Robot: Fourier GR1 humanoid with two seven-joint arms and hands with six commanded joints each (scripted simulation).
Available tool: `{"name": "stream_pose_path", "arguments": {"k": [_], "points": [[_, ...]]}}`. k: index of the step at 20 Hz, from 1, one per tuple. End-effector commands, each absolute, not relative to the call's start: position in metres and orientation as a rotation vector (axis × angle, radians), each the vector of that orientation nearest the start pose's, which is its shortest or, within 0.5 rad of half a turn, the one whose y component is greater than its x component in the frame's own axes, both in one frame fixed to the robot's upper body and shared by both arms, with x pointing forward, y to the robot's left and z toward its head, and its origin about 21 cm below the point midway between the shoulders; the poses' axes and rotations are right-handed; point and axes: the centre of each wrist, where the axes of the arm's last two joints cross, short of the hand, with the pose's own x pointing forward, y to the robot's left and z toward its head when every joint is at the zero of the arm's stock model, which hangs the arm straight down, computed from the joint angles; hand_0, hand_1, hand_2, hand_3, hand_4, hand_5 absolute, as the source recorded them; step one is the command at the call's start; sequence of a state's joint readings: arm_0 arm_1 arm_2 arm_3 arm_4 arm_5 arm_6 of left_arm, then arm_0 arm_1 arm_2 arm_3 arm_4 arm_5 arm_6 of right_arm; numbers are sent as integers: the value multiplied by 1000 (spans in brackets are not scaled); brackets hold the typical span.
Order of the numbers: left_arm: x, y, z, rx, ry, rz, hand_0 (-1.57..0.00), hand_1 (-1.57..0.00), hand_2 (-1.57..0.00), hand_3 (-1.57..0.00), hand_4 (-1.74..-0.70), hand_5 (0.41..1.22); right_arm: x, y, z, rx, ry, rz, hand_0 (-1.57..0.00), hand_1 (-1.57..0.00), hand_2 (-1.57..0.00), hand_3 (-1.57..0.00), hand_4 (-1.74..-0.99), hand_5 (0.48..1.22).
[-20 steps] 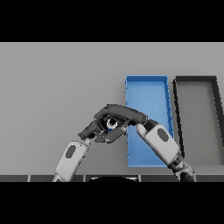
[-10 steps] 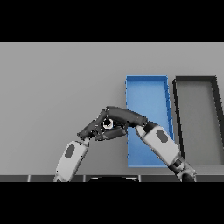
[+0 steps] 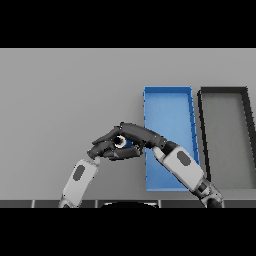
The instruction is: Pick up the blue pipe and place it into the blue bin.
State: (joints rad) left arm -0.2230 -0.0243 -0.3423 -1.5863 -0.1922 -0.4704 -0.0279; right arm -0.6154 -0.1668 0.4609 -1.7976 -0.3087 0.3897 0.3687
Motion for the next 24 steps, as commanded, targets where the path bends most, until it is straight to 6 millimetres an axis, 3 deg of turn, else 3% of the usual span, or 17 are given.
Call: {"name": "stream_pose_path", "arguments": {"k": [1,5,9,14,18,21,24], "points": [[272,117,53,-501,-1667,-917,-383,-351,-338,-305,-1085,1029,273,-86,186,678,-1693,1139,-1567,-1567,-1567,-1563,-1739,1214],[271,118,53,-508,-1641,-871,-156,-143,-138,-124,-980,704,271,-86,188,666,-1706,1135,-1569,-1569,-1569,-1568,-1740,1218],[273,122,48,-472,-1589,-853,-63,-58,-56,-50,-955,538,273,-86,186,701,-1698,1099,-1570,-1570,-1570,-1570,-1741,1220],[271,120,45,-457,-1570,-868,-20,-18,-18,-16,-916,474,278,-85,208,820,-1673,987,-1571,-1571,-1571,-1571,-1741,1221],[272,120,45,-461,-1568,-878,-8,-7,-7,-6,-907,450,287,-92,252,887,-1679,937,-1571,-1571,-1571,-1571,-1741,1221],[266,120,44,-469,-1561,-875,-3,-3,-3,-3,-906,437,303,-97,296,949,-1750,910,-1571,-1571,-1571,-1571,-1741,1221],[268,125,46,-438,-1546,-861,-1,-1,-1,-1,-902,432,318,-116,329,811,-1895,770,-1571,-1571,-1571,-1571,-1741,1221]]}}
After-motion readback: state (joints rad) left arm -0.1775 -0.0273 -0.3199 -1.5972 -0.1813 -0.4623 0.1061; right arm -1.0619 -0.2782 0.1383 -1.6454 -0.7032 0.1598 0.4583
